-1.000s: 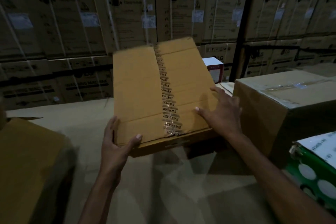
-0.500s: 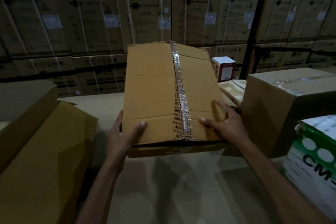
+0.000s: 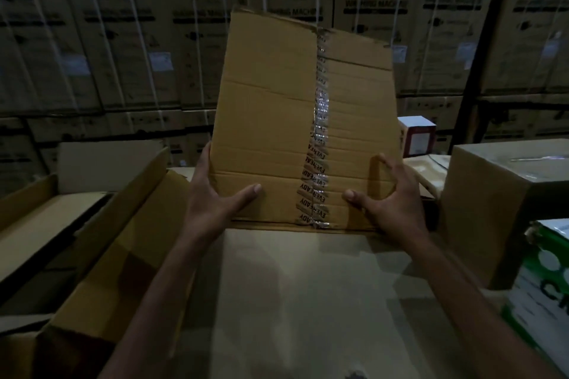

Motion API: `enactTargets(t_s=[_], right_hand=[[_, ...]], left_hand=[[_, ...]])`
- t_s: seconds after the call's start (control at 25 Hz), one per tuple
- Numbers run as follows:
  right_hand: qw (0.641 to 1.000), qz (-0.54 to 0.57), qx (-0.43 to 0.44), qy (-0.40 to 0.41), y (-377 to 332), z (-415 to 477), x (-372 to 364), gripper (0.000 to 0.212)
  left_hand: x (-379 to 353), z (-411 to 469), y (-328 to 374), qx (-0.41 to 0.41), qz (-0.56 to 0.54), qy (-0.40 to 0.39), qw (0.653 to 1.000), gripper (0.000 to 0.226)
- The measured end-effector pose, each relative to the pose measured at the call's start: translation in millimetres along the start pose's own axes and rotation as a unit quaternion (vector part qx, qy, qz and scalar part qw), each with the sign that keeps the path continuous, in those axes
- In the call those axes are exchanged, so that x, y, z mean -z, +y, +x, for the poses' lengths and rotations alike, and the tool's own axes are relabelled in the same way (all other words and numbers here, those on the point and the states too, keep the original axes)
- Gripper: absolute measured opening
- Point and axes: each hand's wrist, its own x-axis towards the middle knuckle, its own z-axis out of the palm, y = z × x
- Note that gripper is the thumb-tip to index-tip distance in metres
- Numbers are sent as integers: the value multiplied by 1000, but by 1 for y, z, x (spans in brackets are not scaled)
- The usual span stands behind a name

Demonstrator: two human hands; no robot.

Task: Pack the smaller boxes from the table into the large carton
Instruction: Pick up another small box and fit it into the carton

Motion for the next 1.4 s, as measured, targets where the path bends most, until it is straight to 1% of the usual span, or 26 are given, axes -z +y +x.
enactTargets(t_s=[0.08,0.2,0.32,0.48,0.6,0.76,0.96,1.04,1.12,1.24,1.4], right_hand=[[1000,-3,24,3,-17,1,0,96],[998,-3,58,18,-47,-8,-6,89],[997,-11,78,22,-85,-23,-17,88],[994,-14,106,22,-154,-36,-40,92],[992,-6,124,29,-213,-46,-68,96],[992,-11,121,27,-296,-67,-136,92],[990,-62,128,4,-382,-90,-213,86],[984,-101,148,-10,-411,-92,-233,90],[970,-160,179,-40,-445,-88,-253,91],[947,-230,208,-87,-488,-81,-285,89],[928,-284,202,-136,-504,-73,-328,82]], left_hand=[[17,-8,12,-12,39,32,999,115],[50,-25,26,-26,66,72,995,116],[94,-37,42,-39,81,90,992,109],[168,-31,53,-61,90,116,987,89],[231,-20,48,-81,83,134,984,86],[328,-1,23,-84,80,139,984,85],[432,17,-39,-28,87,162,983,70],[459,23,-67,-7,55,156,986,64],[479,27,-99,22,24,148,988,62],[497,34,-142,93,3,150,984,66],[497,38,-181,160,8,126,979,77]])
